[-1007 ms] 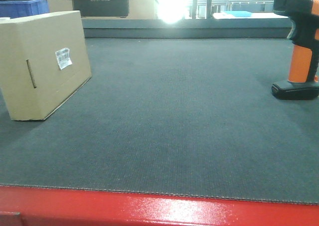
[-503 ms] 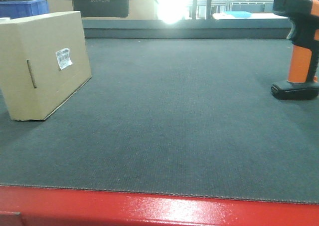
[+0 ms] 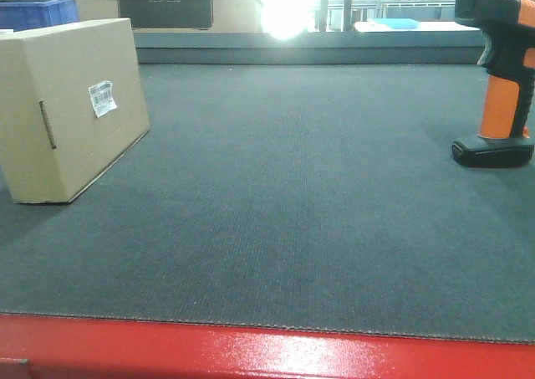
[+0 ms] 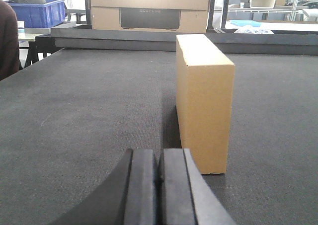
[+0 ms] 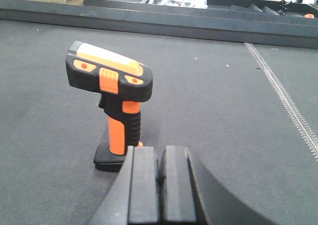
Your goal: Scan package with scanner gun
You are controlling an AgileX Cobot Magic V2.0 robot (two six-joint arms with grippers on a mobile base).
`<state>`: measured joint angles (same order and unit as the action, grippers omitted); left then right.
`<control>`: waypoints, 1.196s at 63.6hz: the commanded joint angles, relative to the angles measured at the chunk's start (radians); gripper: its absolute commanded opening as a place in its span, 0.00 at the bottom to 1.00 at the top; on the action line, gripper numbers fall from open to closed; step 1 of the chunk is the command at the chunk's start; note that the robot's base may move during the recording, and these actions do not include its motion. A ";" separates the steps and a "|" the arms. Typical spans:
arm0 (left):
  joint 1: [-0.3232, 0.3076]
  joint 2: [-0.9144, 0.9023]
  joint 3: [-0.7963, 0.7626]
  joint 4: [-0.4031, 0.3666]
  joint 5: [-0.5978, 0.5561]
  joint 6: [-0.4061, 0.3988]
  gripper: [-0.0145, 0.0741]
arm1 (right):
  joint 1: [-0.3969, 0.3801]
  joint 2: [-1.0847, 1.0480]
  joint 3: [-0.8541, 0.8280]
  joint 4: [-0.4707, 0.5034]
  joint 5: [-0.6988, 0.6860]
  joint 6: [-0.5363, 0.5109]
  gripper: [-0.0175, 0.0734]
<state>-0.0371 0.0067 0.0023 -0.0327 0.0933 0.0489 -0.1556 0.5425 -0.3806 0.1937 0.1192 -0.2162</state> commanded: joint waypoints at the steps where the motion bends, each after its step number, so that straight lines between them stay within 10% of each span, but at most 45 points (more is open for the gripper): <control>1: 0.003 -0.007 -0.002 0.001 -0.011 -0.007 0.04 | -0.003 -0.006 0.001 -0.008 -0.021 -0.003 0.02; 46: 0.003 -0.007 -0.002 0.001 -0.011 -0.007 0.04 | 0.025 -0.099 0.015 -0.098 0.027 0.009 0.02; 76: 0.003 -0.007 -0.002 0.001 -0.011 -0.007 0.04 | 0.026 -0.543 0.371 -0.118 0.001 0.182 0.02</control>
<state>-0.0371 0.0053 0.0023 -0.0327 0.0933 0.0489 -0.1325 0.0162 -0.0459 0.0854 0.1536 -0.0434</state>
